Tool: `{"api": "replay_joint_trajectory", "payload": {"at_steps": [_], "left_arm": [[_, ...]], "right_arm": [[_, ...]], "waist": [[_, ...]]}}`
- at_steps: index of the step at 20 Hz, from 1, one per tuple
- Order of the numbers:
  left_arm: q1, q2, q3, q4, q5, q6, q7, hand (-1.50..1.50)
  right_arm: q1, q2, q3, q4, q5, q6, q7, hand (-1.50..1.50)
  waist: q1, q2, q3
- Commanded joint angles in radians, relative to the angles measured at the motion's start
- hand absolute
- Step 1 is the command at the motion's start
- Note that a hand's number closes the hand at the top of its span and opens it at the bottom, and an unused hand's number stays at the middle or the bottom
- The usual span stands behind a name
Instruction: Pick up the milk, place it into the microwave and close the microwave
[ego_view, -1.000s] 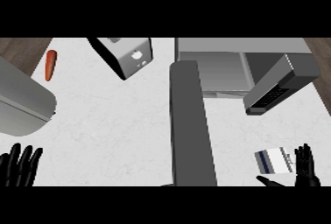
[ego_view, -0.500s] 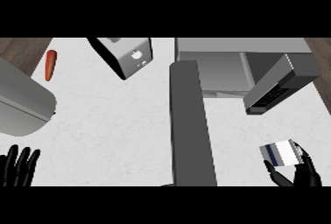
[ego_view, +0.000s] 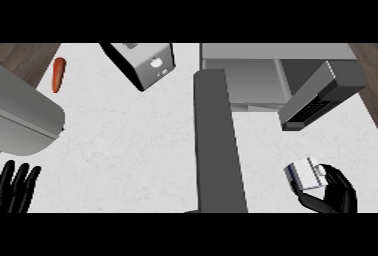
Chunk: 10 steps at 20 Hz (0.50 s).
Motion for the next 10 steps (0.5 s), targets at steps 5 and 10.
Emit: {"api": "replay_joint_trajectory", "payload": {"at_steps": [5,10], "left_arm": [[0.037,-0.013,0.0,0.024,-0.024,-0.016,-0.05,-1.5],[0.065,0.01,0.053,0.046,0.029,-0.069,-0.094,-1.5]], "right_arm": [[-0.207,-0.013,0.095,0.017,0.038,0.167,0.069,1.5],[-0.164,0.018,0.177,-0.047,0.064,0.256,0.067,1.5]], "waist": [[0.024,0.002,0.006],[0.006,-0.003,0.005]]}}
